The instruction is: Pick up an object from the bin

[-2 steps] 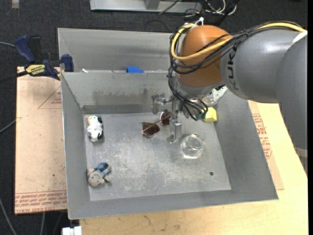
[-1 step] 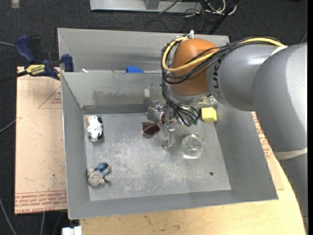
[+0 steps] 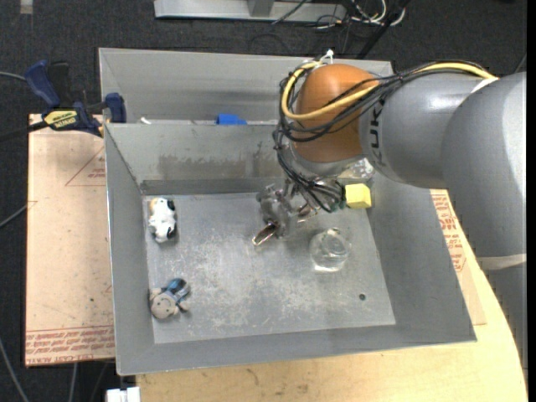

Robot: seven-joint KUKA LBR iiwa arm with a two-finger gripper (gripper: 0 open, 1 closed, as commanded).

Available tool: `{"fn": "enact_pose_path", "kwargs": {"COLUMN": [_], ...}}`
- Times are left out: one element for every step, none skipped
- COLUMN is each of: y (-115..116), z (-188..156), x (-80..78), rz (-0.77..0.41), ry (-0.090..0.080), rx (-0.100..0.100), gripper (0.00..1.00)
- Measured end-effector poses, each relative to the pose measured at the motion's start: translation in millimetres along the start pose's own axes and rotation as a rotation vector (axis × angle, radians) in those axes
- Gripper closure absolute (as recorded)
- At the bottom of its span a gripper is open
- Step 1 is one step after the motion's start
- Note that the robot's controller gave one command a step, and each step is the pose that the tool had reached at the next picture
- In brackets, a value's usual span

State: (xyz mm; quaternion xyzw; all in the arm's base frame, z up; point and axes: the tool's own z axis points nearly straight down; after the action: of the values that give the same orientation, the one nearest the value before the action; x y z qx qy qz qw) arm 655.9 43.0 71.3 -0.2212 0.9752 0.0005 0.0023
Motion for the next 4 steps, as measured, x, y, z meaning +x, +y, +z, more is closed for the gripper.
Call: {"fn": "enact_pose_path", "kwargs": {"y": [0.0, 0.2, 0.3, 1.2], "z": [0.0, -2.4, -8.9, -20.7], "x": [0.0, 0.4, 0.4, 1.8], "rz": [0.0, 0.001, 0.001, 0.001], "ry": [0.0, 0.001, 0.002, 0.008], "rx": [0.0, -0.001, -0.001, -0.003], "gripper": [1.0, 1.0, 1.0, 1.0]}}
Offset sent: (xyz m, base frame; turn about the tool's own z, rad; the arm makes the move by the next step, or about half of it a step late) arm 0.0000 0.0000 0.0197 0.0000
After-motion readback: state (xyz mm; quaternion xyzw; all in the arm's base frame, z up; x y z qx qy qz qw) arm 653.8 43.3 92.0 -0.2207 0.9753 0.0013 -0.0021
